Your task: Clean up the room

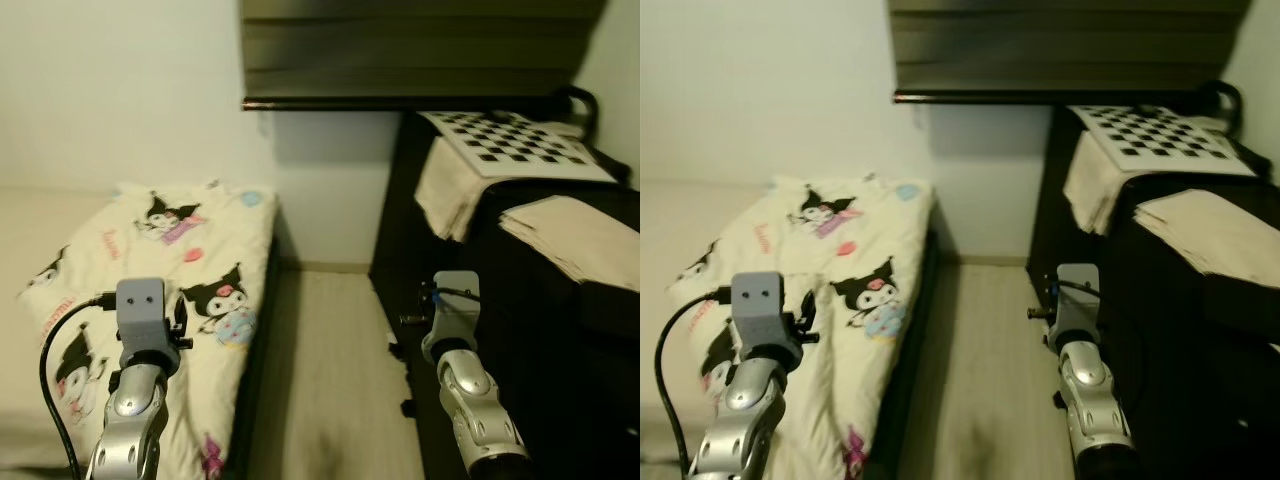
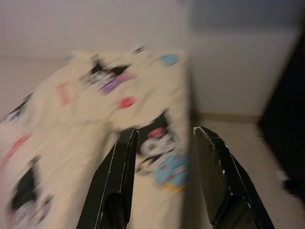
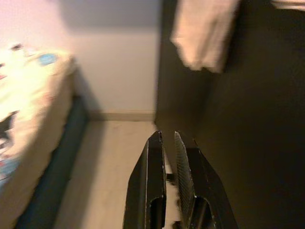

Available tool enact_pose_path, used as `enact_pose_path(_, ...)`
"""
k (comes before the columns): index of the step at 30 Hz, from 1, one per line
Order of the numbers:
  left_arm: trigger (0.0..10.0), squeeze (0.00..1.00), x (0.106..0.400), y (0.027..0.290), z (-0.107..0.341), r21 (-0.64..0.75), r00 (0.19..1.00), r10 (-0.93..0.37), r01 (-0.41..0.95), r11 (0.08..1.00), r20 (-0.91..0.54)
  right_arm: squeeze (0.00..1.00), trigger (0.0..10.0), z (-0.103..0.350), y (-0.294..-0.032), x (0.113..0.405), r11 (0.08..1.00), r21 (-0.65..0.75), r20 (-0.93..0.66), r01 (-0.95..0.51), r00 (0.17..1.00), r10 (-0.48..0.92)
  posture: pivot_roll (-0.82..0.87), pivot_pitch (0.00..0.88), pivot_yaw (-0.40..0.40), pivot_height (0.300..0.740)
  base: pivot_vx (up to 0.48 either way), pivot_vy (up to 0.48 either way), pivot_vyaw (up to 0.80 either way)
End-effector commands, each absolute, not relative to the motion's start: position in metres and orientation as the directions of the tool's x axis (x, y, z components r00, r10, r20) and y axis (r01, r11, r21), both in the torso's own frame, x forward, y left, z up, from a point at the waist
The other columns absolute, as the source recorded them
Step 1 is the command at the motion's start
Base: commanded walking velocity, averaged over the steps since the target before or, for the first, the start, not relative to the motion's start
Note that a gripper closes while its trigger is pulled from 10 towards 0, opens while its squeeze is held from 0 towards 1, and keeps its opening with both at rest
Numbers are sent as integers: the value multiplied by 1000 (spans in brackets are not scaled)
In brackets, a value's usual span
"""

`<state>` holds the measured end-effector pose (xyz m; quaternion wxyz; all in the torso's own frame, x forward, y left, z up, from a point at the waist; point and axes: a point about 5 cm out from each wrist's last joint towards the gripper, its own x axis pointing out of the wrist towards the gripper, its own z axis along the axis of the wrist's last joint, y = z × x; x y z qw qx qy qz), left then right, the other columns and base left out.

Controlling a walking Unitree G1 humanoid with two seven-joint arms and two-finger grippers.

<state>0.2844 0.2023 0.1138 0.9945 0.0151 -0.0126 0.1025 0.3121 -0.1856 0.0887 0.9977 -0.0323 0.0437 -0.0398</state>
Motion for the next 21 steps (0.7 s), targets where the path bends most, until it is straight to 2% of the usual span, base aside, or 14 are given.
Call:
enact_pose_path(1,10000,0,283,205,111,31,979,204,-204,978,25,0,10000,89,-185,311,995,-52,-75,86,993,-90,-48,14,15,740,0,0,-800)
enact_pose_path(5,10000,0,284,203,111,32,981,192,-193,981,26,0,10000,90,-186,311,995,-52,-66,83,994,-87,-55,14,18,740,0,0,-694)
enact_pose_path(15,10000,0,285,200,112,38,986,161,-162,986,30,0,10000,91,-177,309,998,-61,-36,35,999,-37,-57,15,15,740,0,0,0)
enact_pose_path(21,10000,0,285,200,112,36,986,160,-161,986,35,0,10000,91,-173,309,998,-62,-30,13,999,-14,-53,11,9,740,0,324,0)
